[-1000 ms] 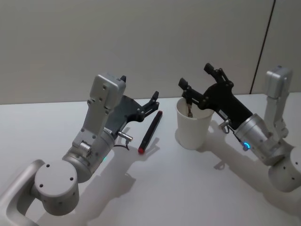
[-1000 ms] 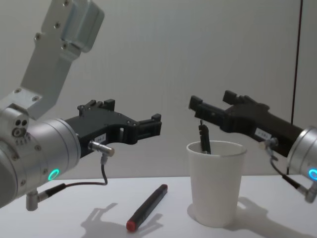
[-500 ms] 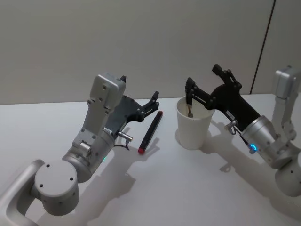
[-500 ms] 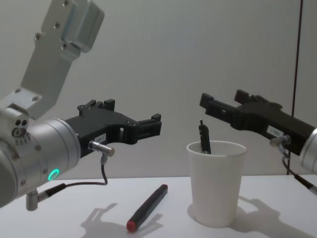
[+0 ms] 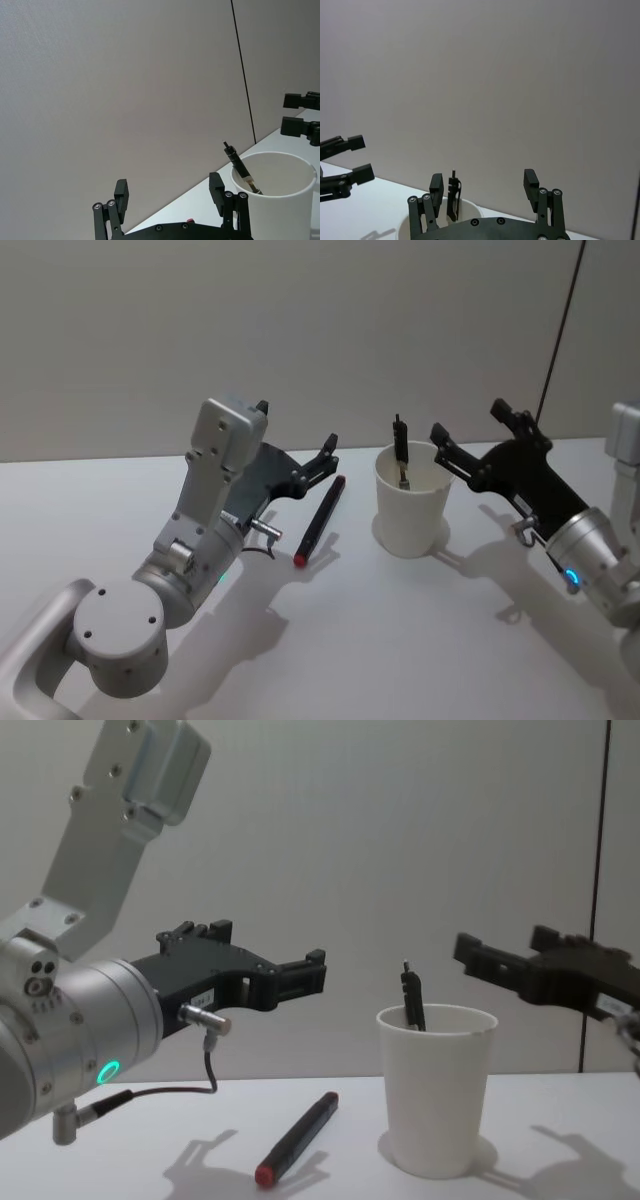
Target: Place the pen into the pen holder.
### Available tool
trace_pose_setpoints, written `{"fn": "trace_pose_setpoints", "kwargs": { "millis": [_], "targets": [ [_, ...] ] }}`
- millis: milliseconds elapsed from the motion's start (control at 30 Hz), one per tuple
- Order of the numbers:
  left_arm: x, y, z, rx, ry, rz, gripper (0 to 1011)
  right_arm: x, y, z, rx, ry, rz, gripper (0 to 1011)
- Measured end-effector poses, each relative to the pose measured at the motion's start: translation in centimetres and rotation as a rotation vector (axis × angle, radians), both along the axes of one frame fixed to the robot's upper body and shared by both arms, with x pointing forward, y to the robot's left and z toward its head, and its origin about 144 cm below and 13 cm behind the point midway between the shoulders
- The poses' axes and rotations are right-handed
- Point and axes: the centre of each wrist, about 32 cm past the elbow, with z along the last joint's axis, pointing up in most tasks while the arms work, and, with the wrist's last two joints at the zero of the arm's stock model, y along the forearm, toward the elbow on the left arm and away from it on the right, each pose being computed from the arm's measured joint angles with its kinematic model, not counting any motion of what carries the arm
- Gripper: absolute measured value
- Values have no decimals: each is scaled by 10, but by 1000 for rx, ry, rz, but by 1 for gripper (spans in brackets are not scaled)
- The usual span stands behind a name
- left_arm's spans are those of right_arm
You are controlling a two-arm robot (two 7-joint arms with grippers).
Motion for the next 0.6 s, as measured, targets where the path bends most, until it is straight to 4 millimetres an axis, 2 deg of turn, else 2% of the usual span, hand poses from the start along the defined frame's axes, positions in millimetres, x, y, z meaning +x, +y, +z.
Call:
{"fn": "trace_pose_setpoints", "kwargs": {
  "millis": [600],
  "targets": [
    [0, 0, 0, 0, 0, 0, 1001, -47, -12, 15, -77, 90, -151, 1001]
  ]
}}
